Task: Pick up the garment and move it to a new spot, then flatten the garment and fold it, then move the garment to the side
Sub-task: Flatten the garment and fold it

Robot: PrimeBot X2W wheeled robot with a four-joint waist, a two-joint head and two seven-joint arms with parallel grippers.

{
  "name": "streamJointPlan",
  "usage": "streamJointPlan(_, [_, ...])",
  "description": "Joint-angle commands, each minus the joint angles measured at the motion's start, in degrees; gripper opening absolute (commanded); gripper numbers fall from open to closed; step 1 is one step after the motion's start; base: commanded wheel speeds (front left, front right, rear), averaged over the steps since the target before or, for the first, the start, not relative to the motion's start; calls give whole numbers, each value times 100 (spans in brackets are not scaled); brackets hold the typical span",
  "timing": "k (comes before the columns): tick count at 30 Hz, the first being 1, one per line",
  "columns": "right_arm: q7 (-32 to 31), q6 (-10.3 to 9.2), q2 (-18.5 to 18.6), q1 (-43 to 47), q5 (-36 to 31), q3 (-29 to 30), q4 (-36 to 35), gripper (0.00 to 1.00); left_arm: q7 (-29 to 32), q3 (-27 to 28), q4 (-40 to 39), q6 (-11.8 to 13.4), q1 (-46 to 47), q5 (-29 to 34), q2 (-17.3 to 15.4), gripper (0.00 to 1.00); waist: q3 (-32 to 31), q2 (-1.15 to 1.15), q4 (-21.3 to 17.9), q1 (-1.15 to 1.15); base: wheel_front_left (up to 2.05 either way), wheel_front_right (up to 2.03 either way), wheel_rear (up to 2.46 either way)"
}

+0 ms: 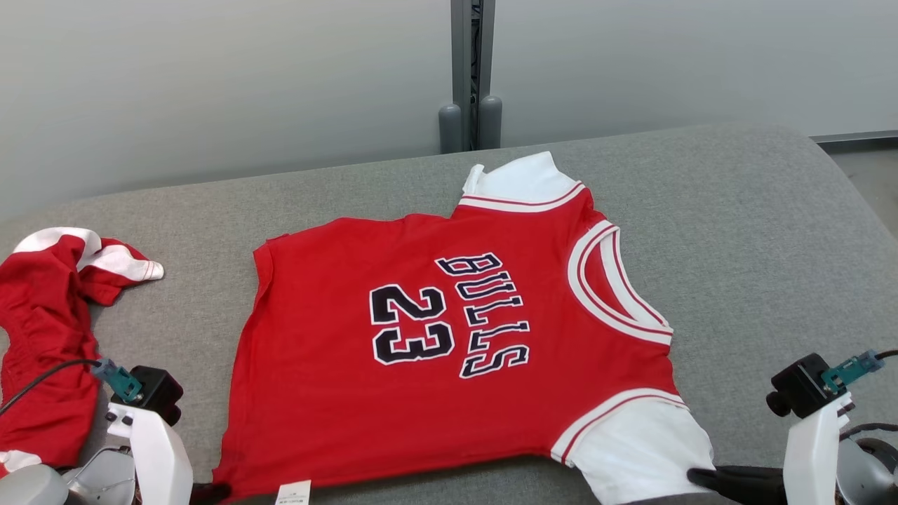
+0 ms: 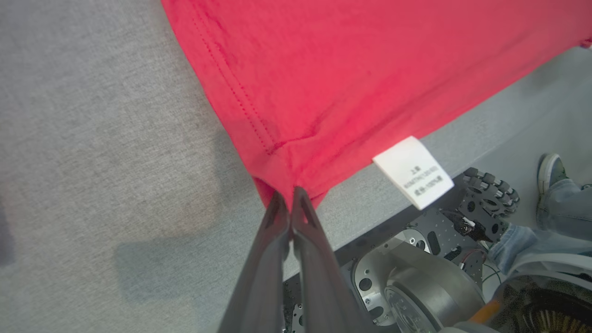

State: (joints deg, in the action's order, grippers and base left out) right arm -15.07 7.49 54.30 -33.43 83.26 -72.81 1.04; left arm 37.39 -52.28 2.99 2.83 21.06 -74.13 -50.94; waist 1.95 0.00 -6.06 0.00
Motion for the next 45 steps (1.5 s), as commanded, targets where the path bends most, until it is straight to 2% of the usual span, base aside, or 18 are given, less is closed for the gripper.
streamJointPlan(1, [-70, 1, 109, 143, 61, 22, -59, 0, 47, 9, -123, 100, -113, -25, -114, 0, 16, 0, 17, 0, 0, 0, 0])
streamJointPlan(8, [-174, 1, 257, 309, -8, 186, -293, 0, 99, 43, -449, 262, -202, -109, -243, 0, 48, 0, 22, 0, 0, 0, 0])
streamJointPlan(17, [-119, 2, 109, 184, -83, 634, -195, 0, 177, 133, -535, 336, 95, -63, -170, 0, 247, 0, 52, 0, 0, 0, 0])
streamJointPlan(27, [-627, 2, -428, -508, -3, 1192, 527, 0, 1020, 152, -84, 239, 1176, -96, 225, 0, 702, 0, 104, 0, 0, 0, 0])
streamJointPlan(37, [-1229, 2, -1108, -1246, -38, 1409, 1457, 0, 1608, 193, 1011, 101, 2302, -57, 833, 0, 1112, 0, 101, 0, 0, 0, 0])
streamJointPlan(45, [-1357, 2, -1475, -1577, -186, 1494, 1972, 0, 1784, 154, 1774, 23, 2806, 131, 947, 0, 1307, 0, 22, 0, 0, 0, 0])
